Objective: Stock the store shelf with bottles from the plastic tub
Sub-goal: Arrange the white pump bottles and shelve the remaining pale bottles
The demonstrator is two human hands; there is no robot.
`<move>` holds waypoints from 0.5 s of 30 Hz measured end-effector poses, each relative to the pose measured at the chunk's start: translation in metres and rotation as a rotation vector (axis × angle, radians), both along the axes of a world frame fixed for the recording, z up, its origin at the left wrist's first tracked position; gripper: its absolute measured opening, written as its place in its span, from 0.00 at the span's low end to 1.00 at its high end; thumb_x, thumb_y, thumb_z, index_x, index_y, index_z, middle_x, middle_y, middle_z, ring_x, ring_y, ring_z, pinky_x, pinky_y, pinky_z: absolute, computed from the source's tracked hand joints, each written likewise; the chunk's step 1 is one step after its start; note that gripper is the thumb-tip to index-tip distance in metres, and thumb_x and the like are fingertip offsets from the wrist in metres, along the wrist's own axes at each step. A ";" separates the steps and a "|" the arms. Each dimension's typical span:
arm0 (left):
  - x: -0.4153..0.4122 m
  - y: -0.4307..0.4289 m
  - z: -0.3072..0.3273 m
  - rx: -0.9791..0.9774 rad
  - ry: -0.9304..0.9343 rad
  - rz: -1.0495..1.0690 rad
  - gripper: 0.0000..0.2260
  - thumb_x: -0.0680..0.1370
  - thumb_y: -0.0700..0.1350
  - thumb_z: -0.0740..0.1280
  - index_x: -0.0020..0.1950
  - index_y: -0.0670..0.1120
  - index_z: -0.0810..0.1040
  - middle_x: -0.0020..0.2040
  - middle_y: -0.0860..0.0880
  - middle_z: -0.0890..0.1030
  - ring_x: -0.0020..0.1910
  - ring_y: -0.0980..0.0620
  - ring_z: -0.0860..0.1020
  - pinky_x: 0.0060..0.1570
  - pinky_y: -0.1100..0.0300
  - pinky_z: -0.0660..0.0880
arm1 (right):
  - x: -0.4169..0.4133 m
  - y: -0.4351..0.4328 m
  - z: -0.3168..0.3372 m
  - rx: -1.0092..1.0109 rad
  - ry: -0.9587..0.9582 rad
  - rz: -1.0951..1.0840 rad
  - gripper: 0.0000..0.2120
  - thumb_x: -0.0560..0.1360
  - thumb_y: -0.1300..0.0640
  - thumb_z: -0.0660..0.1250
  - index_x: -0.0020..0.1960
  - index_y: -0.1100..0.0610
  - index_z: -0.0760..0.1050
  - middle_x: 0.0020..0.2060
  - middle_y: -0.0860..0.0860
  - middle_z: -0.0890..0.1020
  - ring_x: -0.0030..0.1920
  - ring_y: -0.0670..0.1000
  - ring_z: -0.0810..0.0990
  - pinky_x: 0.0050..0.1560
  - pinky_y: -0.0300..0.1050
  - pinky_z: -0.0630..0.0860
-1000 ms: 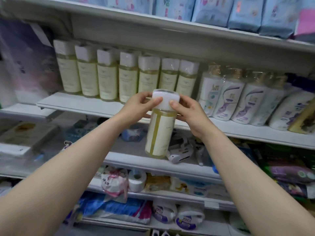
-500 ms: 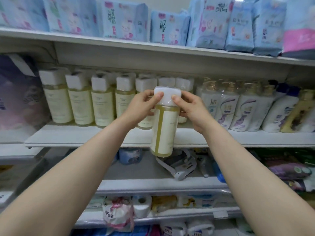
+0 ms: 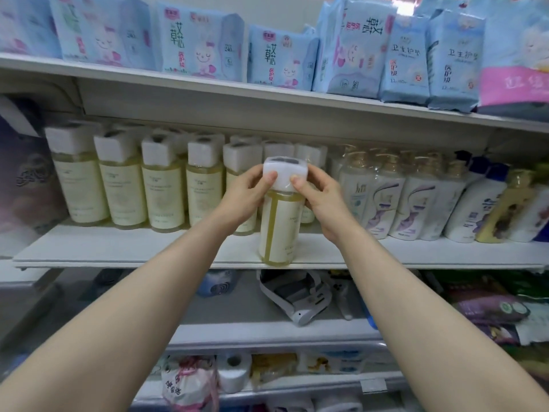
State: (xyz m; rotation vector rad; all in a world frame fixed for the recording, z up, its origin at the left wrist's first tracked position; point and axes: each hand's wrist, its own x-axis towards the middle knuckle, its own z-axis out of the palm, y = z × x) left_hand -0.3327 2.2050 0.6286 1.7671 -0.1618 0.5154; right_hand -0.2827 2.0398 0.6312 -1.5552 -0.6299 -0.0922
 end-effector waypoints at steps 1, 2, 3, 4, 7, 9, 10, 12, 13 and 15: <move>0.000 -0.001 -0.003 -0.010 -0.015 0.005 0.14 0.83 0.50 0.61 0.67 0.49 0.76 0.57 0.53 0.83 0.55 0.59 0.81 0.51 0.64 0.79 | 0.002 0.001 -0.002 0.014 -0.001 -0.009 0.17 0.77 0.53 0.70 0.66 0.51 0.77 0.59 0.49 0.83 0.62 0.50 0.80 0.63 0.57 0.78; 0.000 -0.002 -0.005 -0.007 -0.026 0.012 0.13 0.83 0.50 0.61 0.67 0.50 0.76 0.56 0.55 0.82 0.54 0.62 0.80 0.50 0.67 0.77 | 0.004 0.001 -0.004 0.031 0.005 -0.017 0.17 0.78 0.54 0.70 0.67 0.52 0.77 0.59 0.49 0.83 0.62 0.49 0.80 0.63 0.55 0.78; -0.001 -0.003 -0.007 0.003 -0.034 0.016 0.13 0.83 0.49 0.61 0.67 0.52 0.75 0.56 0.56 0.82 0.54 0.64 0.80 0.50 0.70 0.76 | 0.004 0.003 -0.007 0.049 0.016 -0.021 0.18 0.78 0.54 0.70 0.68 0.52 0.76 0.60 0.49 0.82 0.62 0.48 0.80 0.63 0.52 0.79; -0.002 -0.004 -0.010 0.014 -0.041 0.017 0.12 0.83 0.48 0.61 0.67 0.54 0.75 0.57 0.56 0.82 0.54 0.64 0.79 0.51 0.70 0.76 | 0.004 0.003 -0.009 0.060 0.030 -0.024 0.19 0.79 0.55 0.69 0.69 0.52 0.75 0.61 0.48 0.82 0.62 0.46 0.80 0.63 0.50 0.79; -0.003 -0.005 -0.024 0.023 -0.044 0.023 0.12 0.83 0.46 0.62 0.66 0.56 0.74 0.58 0.55 0.82 0.56 0.63 0.79 0.53 0.68 0.75 | 0.004 0.004 -0.022 0.067 0.077 -0.039 0.19 0.80 0.55 0.68 0.70 0.51 0.73 0.63 0.46 0.81 0.63 0.44 0.79 0.64 0.49 0.78; -0.004 -0.004 -0.035 0.039 -0.021 0.052 0.14 0.83 0.45 0.63 0.68 0.53 0.75 0.58 0.56 0.82 0.55 0.64 0.79 0.54 0.67 0.74 | 0.003 0.003 -0.032 0.063 0.118 -0.042 0.20 0.80 0.52 0.67 0.72 0.52 0.72 0.63 0.47 0.81 0.64 0.45 0.79 0.66 0.51 0.76; -0.004 -0.003 -0.041 0.046 -0.001 0.061 0.16 0.82 0.44 0.64 0.70 0.53 0.75 0.58 0.56 0.82 0.56 0.64 0.79 0.56 0.66 0.74 | 0.002 0.002 -0.036 0.057 0.137 -0.041 0.21 0.81 0.51 0.66 0.73 0.53 0.71 0.64 0.47 0.81 0.64 0.46 0.79 0.67 0.51 0.76; -0.007 -0.003 -0.053 0.073 0.030 0.068 0.19 0.81 0.44 0.66 0.70 0.58 0.72 0.60 0.57 0.81 0.59 0.62 0.78 0.60 0.64 0.75 | 0.002 -0.001 -0.045 0.037 0.167 -0.030 0.20 0.81 0.50 0.65 0.72 0.52 0.72 0.63 0.47 0.81 0.64 0.47 0.79 0.66 0.52 0.76; -0.009 -0.005 -0.059 0.110 0.034 0.097 0.21 0.80 0.44 0.67 0.70 0.60 0.71 0.60 0.55 0.80 0.59 0.61 0.78 0.60 0.64 0.74 | 0.002 -0.002 -0.050 0.021 0.190 -0.019 0.18 0.82 0.50 0.63 0.71 0.51 0.73 0.63 0.47 0.81 0.64 0.47 0.79 0.66 0.52 0.76; -0.014 -0.011 -0.071 0.186 0.026 0.199 0.23 0.79 0.44 0.69 0.73 0.58 0.69 0.60 0.51 0.75 0.57 0.57 0.77 0.58 0.70 0.73 | 0.002 -0.004 -0.058 -0.001 0.269 0.014 0.15 0.84 0.49 0.58 0.69 0.49 0.74 0.63 0.48 0.81 0.64 0.47 0.79 0.68 0.52 0.75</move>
